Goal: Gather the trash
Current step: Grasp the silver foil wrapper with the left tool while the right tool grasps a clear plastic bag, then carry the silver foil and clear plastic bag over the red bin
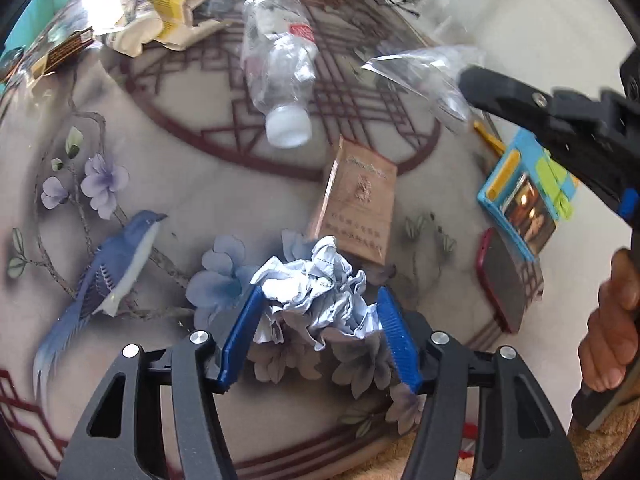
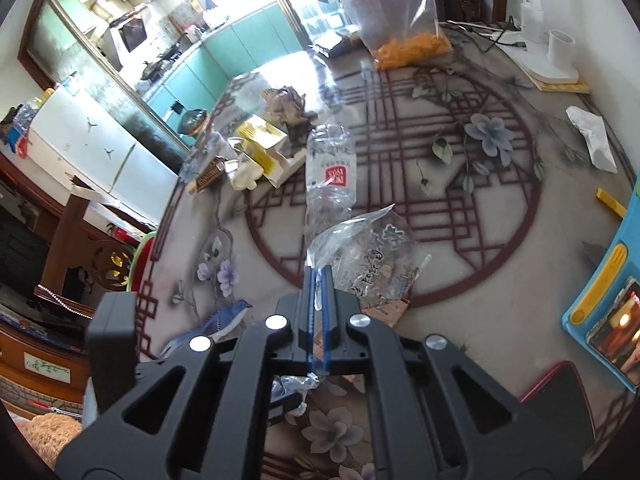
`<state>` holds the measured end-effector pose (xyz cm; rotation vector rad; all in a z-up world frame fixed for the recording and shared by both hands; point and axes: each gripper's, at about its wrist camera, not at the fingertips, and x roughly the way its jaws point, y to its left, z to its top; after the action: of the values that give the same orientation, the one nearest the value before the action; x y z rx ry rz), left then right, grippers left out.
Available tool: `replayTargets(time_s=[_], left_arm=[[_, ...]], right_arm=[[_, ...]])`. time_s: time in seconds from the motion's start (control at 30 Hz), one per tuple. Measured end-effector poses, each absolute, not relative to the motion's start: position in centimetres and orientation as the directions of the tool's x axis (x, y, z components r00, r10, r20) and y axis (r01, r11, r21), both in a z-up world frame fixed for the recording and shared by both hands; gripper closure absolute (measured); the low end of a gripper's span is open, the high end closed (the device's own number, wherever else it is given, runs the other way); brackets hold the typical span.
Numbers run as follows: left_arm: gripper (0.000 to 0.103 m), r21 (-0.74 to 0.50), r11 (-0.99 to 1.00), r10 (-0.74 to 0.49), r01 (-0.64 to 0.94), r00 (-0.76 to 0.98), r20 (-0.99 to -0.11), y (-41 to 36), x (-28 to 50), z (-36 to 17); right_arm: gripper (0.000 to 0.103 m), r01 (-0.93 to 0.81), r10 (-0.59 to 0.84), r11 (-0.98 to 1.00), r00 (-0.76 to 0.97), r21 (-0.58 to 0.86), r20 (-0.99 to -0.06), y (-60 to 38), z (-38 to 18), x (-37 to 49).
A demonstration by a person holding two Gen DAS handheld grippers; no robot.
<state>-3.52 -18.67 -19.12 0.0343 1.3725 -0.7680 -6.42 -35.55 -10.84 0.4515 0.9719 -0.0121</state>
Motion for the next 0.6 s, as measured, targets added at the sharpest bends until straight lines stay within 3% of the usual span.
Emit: replayTargets(time_s=[0.03,0.2,0.27,0.33,0.6], left_arm=[[0.056,-0.405,0.761,-0.469,0.507,-0.001,-0.883,-18.6,-3.4,-19.1],[0.069,-0.438,0.750,-0.497,0.495,-0.014,-0.867,-17.9,-2.7,-19.3],[0.082,-0.432,0.752,-0.497,0.498,-0.003,-0.868,-17.5,-2.7,-18.8],[0.088,-0.418,0.756,-0.490,0.503,0.012,-0.872,-17.0,-2.5,-18.2],[0.090,-0.388,0.790,-0.500,0.474,0.133,-0.855,-13.0,-1.2,-14.8]], right_arm=[[0.100,0.203,0.196,0.907,0.575,0.370,-0.794,-35.6,-10.8,-6.4],[0.100,0.194,0.215,0.900,0.579,0.390,-0.786,-35.6,-10.8,-5.8],[0.100,0.186,0.222,0.901,0.582,0.393,-0.783,-35.3,-10.7,-5.4],[0.100,0.176,0.228,0.901,0.583,0.396,-0.780,-35.0,-10.6,-5.1],[0.100,0.129,0.274,0.899,0.581,0.419,-0.766,-32.9,-10.3,-3.5]])
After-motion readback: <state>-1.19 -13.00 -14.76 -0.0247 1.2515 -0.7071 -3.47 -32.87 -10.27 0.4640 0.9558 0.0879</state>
